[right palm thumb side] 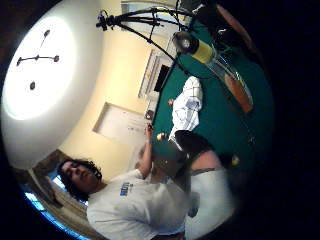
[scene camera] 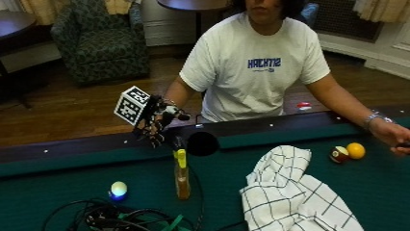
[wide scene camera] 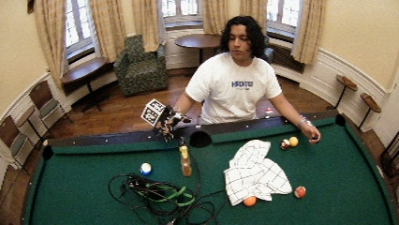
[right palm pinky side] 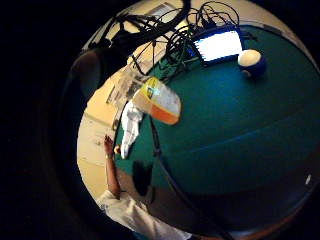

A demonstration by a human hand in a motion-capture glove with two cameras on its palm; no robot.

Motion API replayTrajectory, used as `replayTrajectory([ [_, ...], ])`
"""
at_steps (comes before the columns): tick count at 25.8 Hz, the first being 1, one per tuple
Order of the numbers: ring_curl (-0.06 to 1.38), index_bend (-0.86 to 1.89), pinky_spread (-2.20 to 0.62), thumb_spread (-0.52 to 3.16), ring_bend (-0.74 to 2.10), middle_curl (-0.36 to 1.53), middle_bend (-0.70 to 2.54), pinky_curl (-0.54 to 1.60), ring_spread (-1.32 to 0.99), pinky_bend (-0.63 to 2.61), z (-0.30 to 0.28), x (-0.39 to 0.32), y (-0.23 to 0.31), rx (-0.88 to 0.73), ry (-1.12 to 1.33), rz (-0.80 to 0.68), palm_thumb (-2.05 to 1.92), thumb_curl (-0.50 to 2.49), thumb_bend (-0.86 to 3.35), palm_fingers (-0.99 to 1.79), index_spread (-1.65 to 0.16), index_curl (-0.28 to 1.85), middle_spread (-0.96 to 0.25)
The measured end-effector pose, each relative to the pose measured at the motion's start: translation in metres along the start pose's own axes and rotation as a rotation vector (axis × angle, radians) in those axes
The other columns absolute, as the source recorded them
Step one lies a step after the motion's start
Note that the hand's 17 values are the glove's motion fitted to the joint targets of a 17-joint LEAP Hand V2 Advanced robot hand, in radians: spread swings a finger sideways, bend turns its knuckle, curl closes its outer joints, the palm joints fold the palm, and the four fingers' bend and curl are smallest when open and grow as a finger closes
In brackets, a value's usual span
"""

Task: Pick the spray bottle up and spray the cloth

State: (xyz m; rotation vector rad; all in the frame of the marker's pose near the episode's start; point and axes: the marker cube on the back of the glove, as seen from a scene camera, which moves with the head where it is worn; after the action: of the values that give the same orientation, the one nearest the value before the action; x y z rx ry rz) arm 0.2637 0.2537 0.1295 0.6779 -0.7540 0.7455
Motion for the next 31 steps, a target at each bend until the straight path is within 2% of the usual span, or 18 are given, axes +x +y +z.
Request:
replayTrajectory([
  [8,0.33,0.13,0.15,0.94,0.48,0.37,0.32,0.33,-0.15,0.31,0.018,0.001,-0.026,0.139,-0.048,0.042,0.85,0.39,0.07,0.77,-0.39,0.21,-0.17],
  [19,0.33,0.19,0.05,0.90,0.42,0.38,0.29,0.34,-0.20,0.30,0.041,0.009,-0.048,0.175,-0.065,0.134,0.96,0.43,0.04,1.00,-0.35,0.28,-0.23],
  [23,0.34,0.14,-0.08,0.84,0.41,0.38,0.24,0.37,-0.22,0.41,0.046,0.009,-0.054,0.181,-0.038,0.152,1.01,0.46,0.04,1.12,-0.34,0.29,-0.24],
  [27,0.39,0.30,-0.21,0.64,0.48,0.41,0.25,0.42,-0.24,0.50,0.050,0.009,-0.056,0.195,-0.011,0.154,1.13,0.53,0.08,1.41,-0.33,0.36,-0.24],
  [31,0.44,0.44,-0.18,0.57,0.59,0.46,0.30,0.48,-0.25,0.64,0.051,0.010,-0.052,0.224,-0.021,0.132,1.19,0.58,0.11,1.40,-0.32,0.42,-0.27],
])
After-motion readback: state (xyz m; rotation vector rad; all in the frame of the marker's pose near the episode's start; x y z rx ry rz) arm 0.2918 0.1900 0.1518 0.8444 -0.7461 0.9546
